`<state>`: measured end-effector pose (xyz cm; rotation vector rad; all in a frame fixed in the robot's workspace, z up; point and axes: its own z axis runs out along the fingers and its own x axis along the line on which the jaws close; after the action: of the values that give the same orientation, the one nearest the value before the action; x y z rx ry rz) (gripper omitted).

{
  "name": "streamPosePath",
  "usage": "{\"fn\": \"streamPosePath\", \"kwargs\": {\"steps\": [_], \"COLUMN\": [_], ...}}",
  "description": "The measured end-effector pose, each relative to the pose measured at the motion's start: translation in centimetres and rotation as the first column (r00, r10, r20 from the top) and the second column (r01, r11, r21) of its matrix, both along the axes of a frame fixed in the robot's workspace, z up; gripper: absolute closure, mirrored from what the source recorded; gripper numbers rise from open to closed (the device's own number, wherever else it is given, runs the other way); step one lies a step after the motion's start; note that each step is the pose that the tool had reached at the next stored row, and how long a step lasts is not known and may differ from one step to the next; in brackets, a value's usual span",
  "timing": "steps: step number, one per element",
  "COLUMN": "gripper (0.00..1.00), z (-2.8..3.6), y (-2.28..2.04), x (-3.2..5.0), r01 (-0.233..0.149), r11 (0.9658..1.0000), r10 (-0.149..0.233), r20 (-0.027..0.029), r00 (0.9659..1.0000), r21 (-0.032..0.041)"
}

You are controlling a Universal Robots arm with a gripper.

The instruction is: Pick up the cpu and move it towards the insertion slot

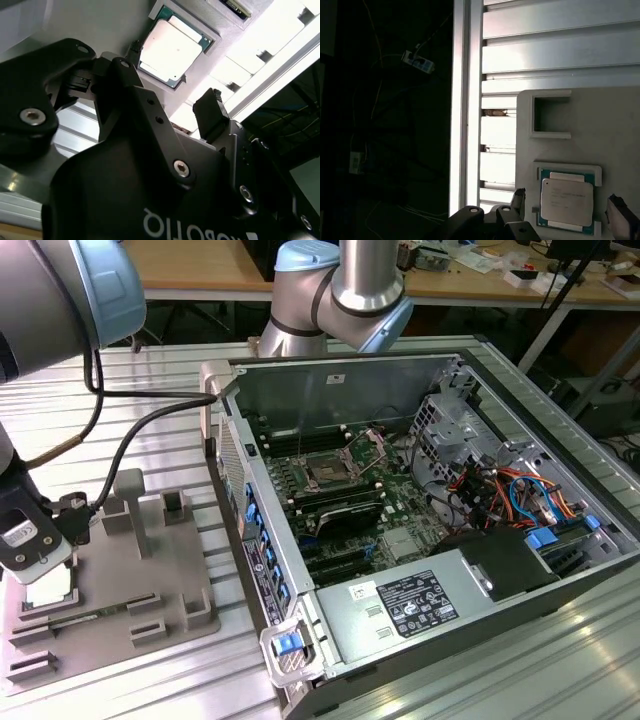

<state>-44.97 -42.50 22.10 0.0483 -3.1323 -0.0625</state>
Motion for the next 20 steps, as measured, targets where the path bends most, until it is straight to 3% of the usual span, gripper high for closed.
{"fn": "streamPosePath", "kwargs": {"steps": [9, 14, 20], "gripper": [0.31, 0.31, 0.31], "z": [-0.08, -1.49, -2.10], "y": [-0.01, -0.21, -0.22], "x": [0.00, 0.01, 0.15], "r01": [0.000, 0.004, 0.014], "r11": [1.0000, 1.0000, 0.9999], "r10": [0.000, -0.004, -0.014], "r20": [0.0000, -0.0016, -0.0016], "r00": [1.0000, 1.0000, 0.9999], "r21": [0.0000, 0.0000, 0.0000]}}
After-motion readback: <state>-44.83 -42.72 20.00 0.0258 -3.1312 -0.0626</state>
